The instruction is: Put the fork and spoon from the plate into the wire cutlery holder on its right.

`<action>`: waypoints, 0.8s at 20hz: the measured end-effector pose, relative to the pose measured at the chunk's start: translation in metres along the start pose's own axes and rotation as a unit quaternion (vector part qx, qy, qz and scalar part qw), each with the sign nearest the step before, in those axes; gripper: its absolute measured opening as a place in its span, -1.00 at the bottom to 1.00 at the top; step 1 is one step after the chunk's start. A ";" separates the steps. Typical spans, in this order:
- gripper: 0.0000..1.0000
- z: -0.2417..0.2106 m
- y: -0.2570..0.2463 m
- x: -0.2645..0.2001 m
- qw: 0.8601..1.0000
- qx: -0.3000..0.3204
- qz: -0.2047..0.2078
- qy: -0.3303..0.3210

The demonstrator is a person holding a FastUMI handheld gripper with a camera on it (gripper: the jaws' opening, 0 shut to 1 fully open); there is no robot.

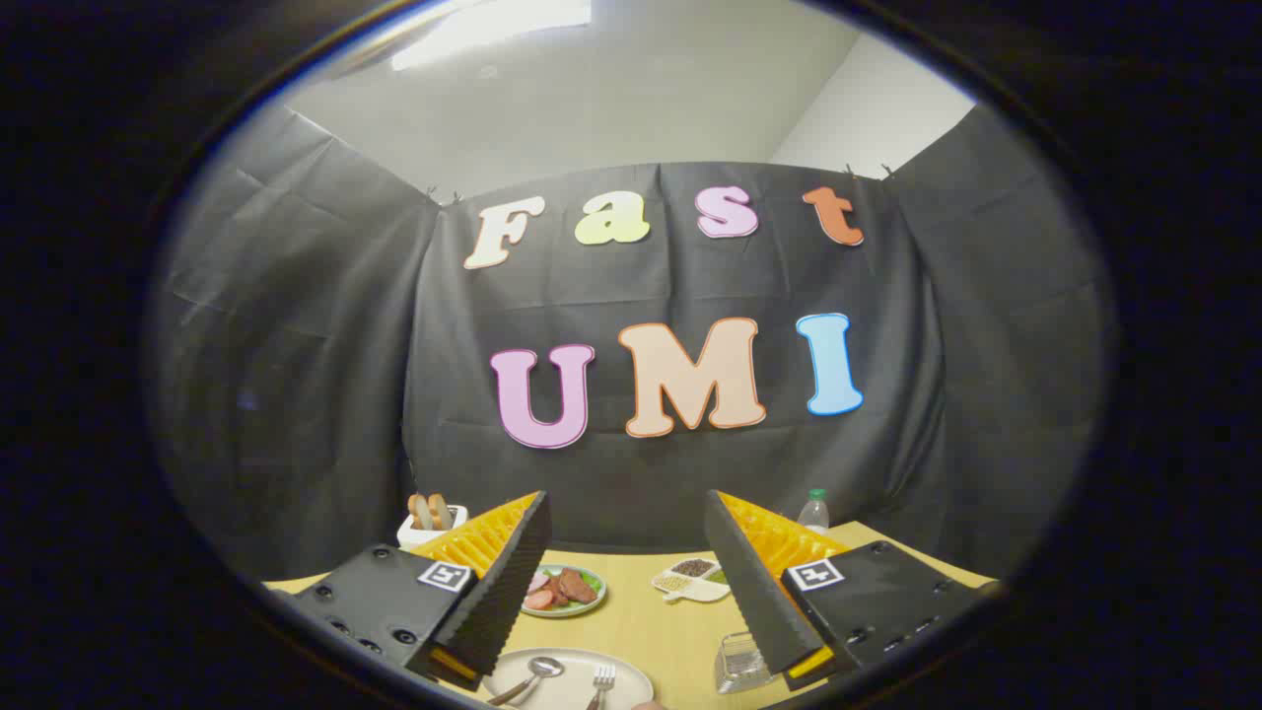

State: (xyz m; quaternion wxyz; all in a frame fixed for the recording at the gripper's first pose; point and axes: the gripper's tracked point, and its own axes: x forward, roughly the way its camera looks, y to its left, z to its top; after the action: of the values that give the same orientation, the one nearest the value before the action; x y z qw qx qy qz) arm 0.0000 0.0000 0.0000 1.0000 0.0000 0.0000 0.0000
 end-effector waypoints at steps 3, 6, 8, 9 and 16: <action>0.99 -0.001 0.002 -0.001 1.000 -0.004 0.005 0.004; 0.99 -0.004 0.005 0.002 1.000 -0.004 0.007 0.009; 0.99 -0.004 0.005 0.003 1.000 -0.004 0.007 0.008; 0.99 -0.004 0.006 0.004 1.000 -0.004 0.007 0.009; 0.99 -0.007 0.012 0.010 1.000 -0.013 0.007 0.009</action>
State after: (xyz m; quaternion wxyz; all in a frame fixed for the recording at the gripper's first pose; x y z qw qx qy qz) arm 0.0099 0.0122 -0.0066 0.9999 -0.0127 0.0087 0.0066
